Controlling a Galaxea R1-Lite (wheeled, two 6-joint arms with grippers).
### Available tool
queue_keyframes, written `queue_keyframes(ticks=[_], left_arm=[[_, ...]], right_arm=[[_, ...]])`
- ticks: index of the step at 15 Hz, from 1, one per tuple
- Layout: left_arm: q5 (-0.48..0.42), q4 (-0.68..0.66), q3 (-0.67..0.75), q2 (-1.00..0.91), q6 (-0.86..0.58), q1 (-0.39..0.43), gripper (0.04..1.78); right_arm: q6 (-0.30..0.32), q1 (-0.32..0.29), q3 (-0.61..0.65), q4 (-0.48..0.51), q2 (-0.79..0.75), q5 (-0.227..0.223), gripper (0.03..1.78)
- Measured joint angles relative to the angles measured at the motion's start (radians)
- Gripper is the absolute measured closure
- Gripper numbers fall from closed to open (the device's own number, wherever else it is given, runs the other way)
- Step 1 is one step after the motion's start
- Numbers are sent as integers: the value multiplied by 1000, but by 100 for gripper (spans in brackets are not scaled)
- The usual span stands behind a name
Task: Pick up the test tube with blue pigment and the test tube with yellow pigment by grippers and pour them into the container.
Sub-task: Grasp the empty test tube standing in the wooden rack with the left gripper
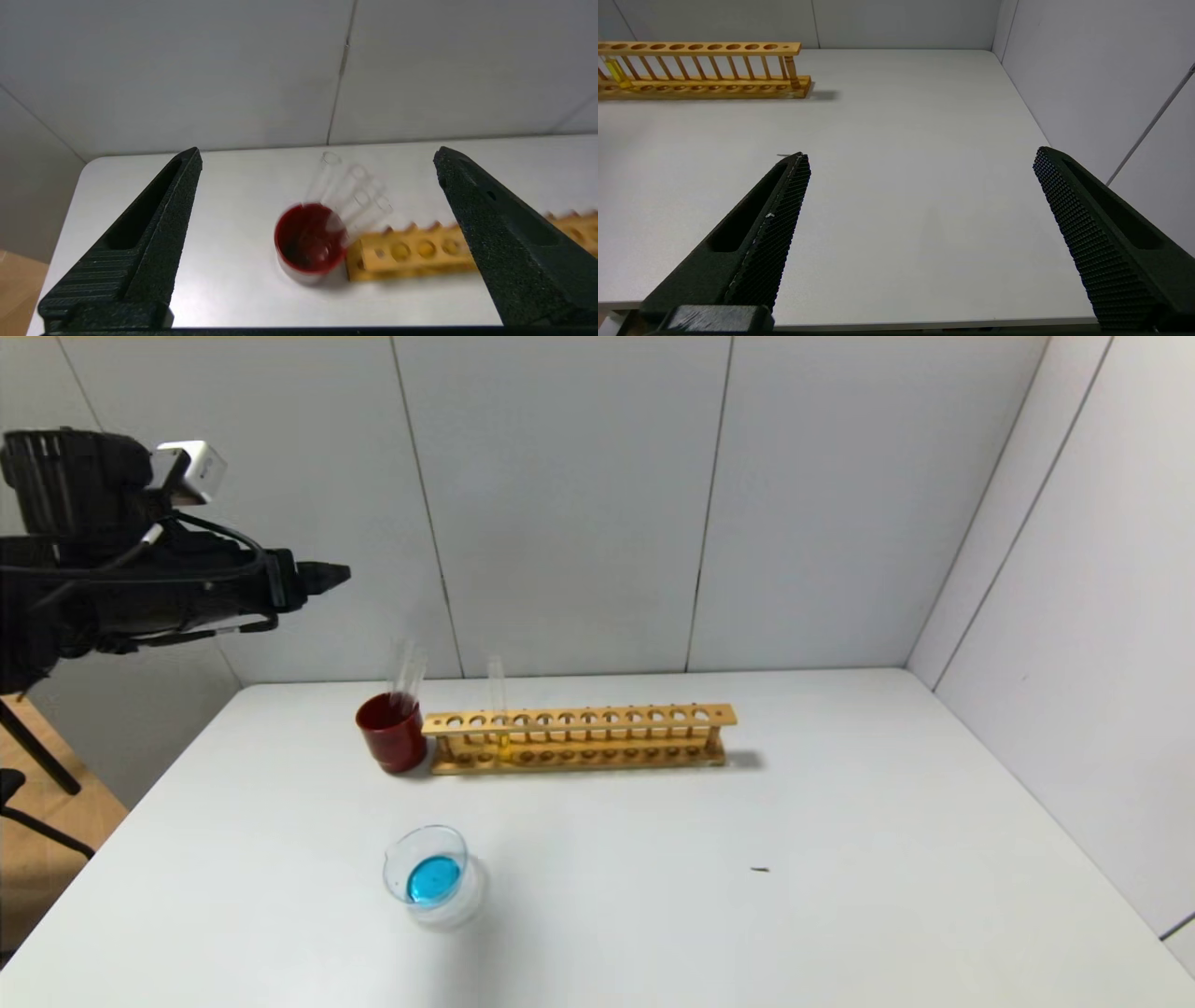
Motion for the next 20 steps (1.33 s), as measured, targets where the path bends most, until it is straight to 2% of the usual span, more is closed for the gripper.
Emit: queue_keyframes(ticks=[3,7,11,15,20], left_arm=[[-10,215,66,-153,6,-89,7],[-12,254,194,-246,-26,-235,7],[-7,148,240,-202,-80,-307,7],[-6,-6,253,-75,-85,-319,7],[-3,-75,199,105,-87,-340,7]], right_arm=[[0,0,0,0,0,0,6],[0,0,0,0,0,0,6],[0,0,0,0,0,0,6],[0,0,0,0,0,0,6],[0,0,0,0,0,0,6]])
